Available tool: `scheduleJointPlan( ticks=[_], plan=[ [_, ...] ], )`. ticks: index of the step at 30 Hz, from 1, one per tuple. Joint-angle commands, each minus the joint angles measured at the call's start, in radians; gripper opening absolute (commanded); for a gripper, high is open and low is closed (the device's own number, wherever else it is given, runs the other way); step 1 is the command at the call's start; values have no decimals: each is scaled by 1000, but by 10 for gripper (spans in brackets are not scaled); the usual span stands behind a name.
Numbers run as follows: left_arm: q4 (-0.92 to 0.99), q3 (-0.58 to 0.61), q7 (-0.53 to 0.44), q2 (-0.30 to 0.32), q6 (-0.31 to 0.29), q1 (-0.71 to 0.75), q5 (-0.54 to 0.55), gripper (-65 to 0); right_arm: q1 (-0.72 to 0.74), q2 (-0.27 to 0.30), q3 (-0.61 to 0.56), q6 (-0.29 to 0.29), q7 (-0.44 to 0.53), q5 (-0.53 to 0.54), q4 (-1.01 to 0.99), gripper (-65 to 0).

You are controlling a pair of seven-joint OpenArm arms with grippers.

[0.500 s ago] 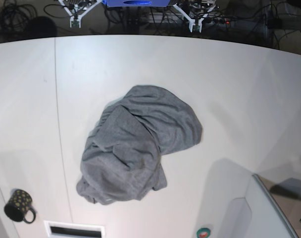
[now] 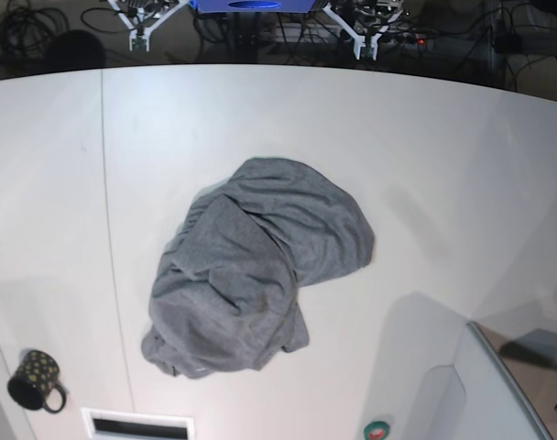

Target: Layout the t-shirt on the table in an organized manner, then fold the t-shirt properly

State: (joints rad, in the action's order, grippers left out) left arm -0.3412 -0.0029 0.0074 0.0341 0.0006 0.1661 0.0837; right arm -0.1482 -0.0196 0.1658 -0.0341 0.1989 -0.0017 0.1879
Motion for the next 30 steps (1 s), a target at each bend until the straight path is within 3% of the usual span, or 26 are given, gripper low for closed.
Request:
scheduleJointPlan(
  ticks=[1,7,9,26,28,30],
  plan=[
    [-5,1,-10,2,5,6,0,-650,-6,0,-1,33,9,-2,3,-650],
    [-2,2,-91,2,5,13,0,-650,-8,4,-1,330,95,-2,-5,-650],
    [21,2,-119,2,5,16,0,-650,-9,4,-1,374,99,-2,-5,-650],
    [63,-10,-148,2,5,6,8,-650,-4,4,8,374,95,2,-6,-650],
    [63,-13,-148,2,6,6,8,-650,-8,4,10,319,98,4,-6,-650],
    [63,-13,-148,2,6,6,8,-650,-17,4,2,227,101,-1,0,-650]
  ],
)
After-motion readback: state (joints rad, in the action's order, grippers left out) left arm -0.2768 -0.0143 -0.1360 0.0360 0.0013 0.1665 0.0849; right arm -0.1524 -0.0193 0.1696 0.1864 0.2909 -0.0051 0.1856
